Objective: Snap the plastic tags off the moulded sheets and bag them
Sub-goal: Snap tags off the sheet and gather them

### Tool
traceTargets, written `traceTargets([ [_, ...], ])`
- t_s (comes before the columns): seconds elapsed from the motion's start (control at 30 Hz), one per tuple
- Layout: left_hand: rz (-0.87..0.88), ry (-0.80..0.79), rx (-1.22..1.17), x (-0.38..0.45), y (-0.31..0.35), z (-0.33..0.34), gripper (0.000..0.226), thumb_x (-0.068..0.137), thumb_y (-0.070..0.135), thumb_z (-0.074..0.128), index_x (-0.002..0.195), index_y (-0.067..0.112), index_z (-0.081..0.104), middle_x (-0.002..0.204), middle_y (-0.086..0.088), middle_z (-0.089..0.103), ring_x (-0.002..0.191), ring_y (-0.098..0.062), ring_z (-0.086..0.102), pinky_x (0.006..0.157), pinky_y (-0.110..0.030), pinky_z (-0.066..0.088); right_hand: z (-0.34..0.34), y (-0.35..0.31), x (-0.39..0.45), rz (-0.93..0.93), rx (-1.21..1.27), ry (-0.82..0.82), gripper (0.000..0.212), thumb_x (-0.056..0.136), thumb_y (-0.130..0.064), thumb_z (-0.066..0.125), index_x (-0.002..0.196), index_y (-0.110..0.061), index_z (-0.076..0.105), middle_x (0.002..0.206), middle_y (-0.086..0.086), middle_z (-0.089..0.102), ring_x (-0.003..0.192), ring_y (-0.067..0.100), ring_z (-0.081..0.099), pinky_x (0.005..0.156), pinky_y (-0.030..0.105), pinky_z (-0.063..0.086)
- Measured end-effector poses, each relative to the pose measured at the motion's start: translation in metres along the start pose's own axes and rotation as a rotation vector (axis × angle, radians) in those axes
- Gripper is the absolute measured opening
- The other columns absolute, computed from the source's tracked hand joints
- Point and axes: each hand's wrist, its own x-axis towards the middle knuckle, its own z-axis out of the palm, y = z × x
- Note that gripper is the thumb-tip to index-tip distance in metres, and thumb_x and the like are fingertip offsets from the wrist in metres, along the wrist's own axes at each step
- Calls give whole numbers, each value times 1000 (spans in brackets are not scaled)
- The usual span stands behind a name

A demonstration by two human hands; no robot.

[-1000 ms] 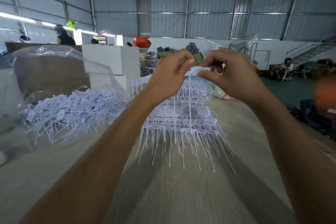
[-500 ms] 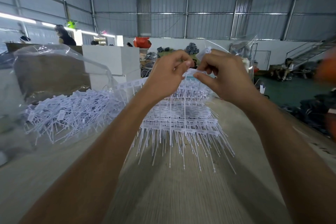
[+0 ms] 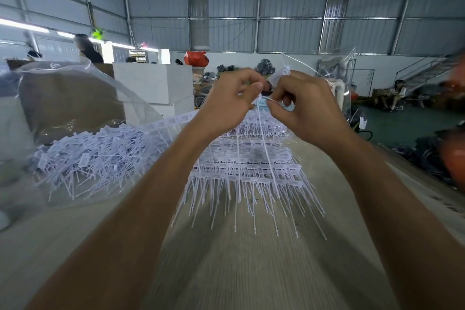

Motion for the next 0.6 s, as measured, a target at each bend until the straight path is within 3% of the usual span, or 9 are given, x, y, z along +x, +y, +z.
traceTargets([
  [0.13, 54, -14, 216, -1, 0, 5, 15, 98, 30, 63, 98, 16, 69, 102, 9, 71, 111, -10, 65, 105, -42, 48, -3, 4, -1, 24, 12, 18, 11, 83, -10, 75, 79, -5, 67, 71, -3, 52, 65, 14, 47, 59, 39, 46],
  [0.2, 72, -3, 316, -1, 1, 5, 18, 97, 36, 62, 98, 20, 68, 100, 9, 70, 105, -13, 65, 99, -44, 50, -4, 4, -2, 30, 6, 24, 11, 84, -12, 75, 79, -6, 67, 70, -2, 52, 65, 16, 48, 59, 40, 47],
  [0.33, 74, 47, 486, 0, 3, 3, 24, 97, 48, 58, 94, 26, 68, 82, 15, 64, 73, -7, 57, 73, -37, 51, -5, 2, 0, 18, -14, 32, 11, 86, -17, 73, 83, -9, 66, 75, -6, 50, 70, 13, 46, 61, 39, 46],
  [0.6, 128, 150, 604, -7, 1, 5, 29, 99, 49, 54, 91, 27, 72, 79, 6, 69, 75, -18, 60, 65, -33, 47, 0, -2, 2, -32, -78, -24, 18, 89, -16, 71, 81, -10, 57, 79, -3, 45, 81, 19, 42, 66, 45, 46],
])
